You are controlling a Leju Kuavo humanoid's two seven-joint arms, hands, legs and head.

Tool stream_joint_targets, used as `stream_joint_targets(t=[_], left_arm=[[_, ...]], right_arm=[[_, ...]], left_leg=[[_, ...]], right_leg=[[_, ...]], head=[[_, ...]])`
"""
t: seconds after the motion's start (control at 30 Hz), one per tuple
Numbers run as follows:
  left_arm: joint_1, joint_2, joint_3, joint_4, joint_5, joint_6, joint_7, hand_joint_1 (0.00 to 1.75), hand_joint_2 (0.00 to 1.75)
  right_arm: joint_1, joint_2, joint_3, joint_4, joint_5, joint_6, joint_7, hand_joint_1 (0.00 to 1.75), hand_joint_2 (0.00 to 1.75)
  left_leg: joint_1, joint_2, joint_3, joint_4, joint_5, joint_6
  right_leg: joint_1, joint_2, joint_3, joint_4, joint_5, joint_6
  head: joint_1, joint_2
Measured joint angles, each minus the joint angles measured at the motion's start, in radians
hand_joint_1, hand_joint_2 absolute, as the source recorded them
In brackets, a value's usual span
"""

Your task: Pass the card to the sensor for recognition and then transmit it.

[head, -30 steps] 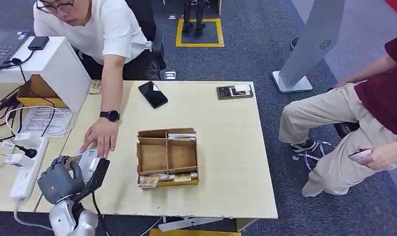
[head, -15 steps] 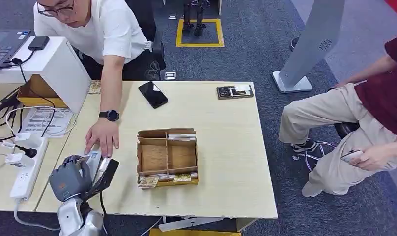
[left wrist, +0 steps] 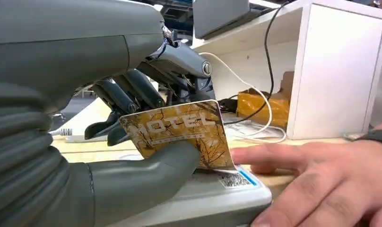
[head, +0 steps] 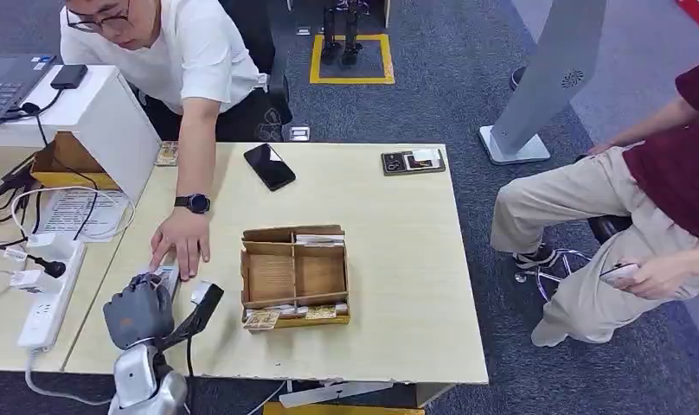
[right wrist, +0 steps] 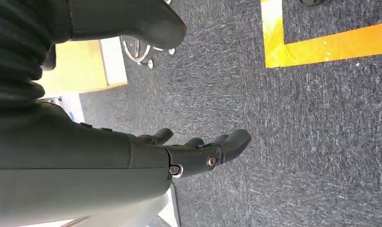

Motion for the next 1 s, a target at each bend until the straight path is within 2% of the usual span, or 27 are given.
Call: stream_joint_targets(t=[0.23,0.87,0.93,1.0], left_arm=[[-0.009,0.011,-0.019,0.032,0.009,0.000,0.003,1.75,1.75],[-0.011,0.026,-0.034,0.032,0.033,0.000,0.000,1.75,1.75],[-0.011,0.026,-0.034,0.031,0.037,0.000,-0.009,1.75,1.75],[-0.007,0.024,-0.033,0.017,0.043,0.002,-0.044,1.75,1.75]], right_arm=[[0.000,-0.001,0.000,0.000,0.000,0.000,0.000,0.00,1.75],[0.000,-0.002,0.000,0.000,0.001,0.000,0.000,0.00,1.75],[0.000,-0.002,0.000,0.000,0.001,0.000,0.000,0.00,1.75],[0.000,-0.002,0.000,0.000,0.001,0.000,-0.001,0.00,1.75]], left_leg=[[0.000,0.000,0.001,0.000,0.000,0.000],[0.000,0.000,0.003,0.000,0.000,0.000],[0.000,0.000,0.003,0.000,0.000,0.000],[0.000,0.000,0.003,0.000,0.000,0.000]], right_leg=[[0.000,0.000,0.001,0.000,0.000,0.000],[0.000,-0.001,0.002,0.000,0.000,0.000],[0.000,-0.001,0.002,0.000,0.000,0.000],[0.000,-0.001,0.002,0.000,0.000,0.000]], head=[[0.000,0.000],[0.000,0.000],[0.000,0.000],[0.000,0.000]])
